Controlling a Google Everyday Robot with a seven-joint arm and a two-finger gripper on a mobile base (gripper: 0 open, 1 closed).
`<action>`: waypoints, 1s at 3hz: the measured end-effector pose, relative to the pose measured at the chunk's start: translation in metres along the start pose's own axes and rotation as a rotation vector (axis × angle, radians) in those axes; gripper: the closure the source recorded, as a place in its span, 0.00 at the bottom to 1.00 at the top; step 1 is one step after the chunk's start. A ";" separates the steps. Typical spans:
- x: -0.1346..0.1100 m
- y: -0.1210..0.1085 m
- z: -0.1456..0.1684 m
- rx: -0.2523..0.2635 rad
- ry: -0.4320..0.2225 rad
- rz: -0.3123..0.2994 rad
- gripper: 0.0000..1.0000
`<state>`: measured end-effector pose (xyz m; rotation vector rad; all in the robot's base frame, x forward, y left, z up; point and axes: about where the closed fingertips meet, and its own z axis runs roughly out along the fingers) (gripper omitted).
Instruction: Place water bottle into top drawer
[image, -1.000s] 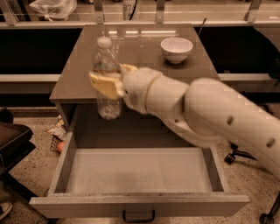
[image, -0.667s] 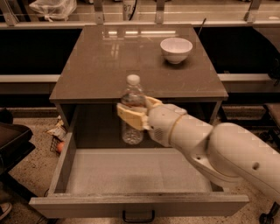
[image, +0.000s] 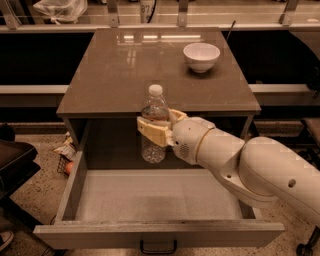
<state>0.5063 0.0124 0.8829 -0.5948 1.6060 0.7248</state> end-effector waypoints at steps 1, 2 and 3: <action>0.043 -0.009 0.022 -0.137 0.038 -0.013 1.00; 0.091 -0.004 0.041 -0.297 0.081 -0.023 1.00; 0.120 0.004 0.045 -0.369 0.084 -0.021 1.00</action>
Offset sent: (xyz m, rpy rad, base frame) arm 0.0210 0.0363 -0.1276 -0.0451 0.0503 0.4299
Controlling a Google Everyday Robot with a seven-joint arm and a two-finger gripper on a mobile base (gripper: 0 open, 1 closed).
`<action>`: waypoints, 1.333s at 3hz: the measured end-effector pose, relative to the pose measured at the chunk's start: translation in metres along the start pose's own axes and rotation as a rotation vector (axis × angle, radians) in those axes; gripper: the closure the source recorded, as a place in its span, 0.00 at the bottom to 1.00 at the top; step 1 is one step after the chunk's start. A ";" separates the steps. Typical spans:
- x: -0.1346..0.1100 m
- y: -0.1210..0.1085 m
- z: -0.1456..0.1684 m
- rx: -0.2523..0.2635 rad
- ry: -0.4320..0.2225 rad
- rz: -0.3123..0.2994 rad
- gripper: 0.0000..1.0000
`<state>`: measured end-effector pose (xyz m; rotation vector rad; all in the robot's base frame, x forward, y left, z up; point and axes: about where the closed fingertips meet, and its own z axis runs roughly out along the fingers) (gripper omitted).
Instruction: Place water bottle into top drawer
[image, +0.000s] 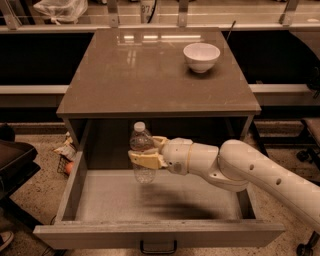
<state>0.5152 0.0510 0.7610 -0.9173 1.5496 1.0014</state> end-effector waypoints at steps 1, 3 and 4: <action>0.022 0.004 0.007 -0.036 -0.049 0.004 1.00; 0.044 0.004 0.016 -0.074 -0.138 0.005 1.00; 0.044 0.004 0.016 -0.074 -0.138 0.005 1.00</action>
Offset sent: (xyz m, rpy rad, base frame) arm -0.0041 0.0134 -0.0531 0.1727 -0.0491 0.0551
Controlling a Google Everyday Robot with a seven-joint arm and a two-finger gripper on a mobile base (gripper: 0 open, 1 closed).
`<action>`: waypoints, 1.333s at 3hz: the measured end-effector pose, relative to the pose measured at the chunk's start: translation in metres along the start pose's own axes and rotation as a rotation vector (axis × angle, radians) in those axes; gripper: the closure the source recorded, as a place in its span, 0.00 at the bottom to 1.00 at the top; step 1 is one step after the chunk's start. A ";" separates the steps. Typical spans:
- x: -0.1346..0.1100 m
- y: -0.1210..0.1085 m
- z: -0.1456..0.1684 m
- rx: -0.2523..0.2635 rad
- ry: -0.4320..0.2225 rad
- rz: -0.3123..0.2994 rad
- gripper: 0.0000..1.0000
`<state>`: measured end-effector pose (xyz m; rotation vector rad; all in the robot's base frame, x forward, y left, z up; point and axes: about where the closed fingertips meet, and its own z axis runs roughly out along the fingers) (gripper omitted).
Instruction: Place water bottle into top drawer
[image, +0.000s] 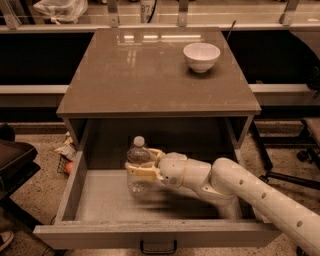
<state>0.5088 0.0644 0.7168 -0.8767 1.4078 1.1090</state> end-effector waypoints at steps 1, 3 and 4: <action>-0.009 -0.002 0.003 -0.034 0.041 -0.042 1.00; -0.018 0.006 0.008 -0.082 0.114 -0.093 1.00; -0.011 0.012 0.013 -0.104 0.132 -0.084 1.00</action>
Offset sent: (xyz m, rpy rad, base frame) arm 0.0014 0.0060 0.0299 -0.2222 -0.0913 0.1494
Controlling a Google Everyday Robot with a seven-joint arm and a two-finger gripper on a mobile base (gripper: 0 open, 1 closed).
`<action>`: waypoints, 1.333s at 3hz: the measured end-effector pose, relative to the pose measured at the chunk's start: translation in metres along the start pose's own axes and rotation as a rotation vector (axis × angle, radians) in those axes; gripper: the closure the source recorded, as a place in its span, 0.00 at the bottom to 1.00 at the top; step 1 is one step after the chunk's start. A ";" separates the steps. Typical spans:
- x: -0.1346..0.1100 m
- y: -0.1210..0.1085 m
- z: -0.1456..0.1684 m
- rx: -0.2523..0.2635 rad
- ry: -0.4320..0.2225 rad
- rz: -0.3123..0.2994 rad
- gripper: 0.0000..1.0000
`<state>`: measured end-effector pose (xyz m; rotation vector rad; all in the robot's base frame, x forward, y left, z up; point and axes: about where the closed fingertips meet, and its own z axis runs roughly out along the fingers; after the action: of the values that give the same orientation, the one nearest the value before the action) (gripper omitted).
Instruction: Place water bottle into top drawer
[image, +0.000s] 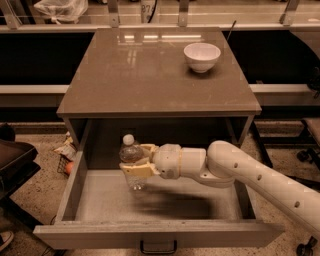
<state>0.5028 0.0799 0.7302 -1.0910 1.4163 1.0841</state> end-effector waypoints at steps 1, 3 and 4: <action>0.003 0.006 0.005 -0.025 0.024 0.003 1.00; 0.011 0.014 0.007 -0.013 -0.011 0.012 1.00; 0.025 0.023 0.008 0.015 -0.068 0.024 1.00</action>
Offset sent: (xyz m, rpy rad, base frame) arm -0.0151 0.0051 -0.0180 0.0336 0.0118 -0.0051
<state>0.4794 0.0899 0.7065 -1.0189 1.3850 1.1161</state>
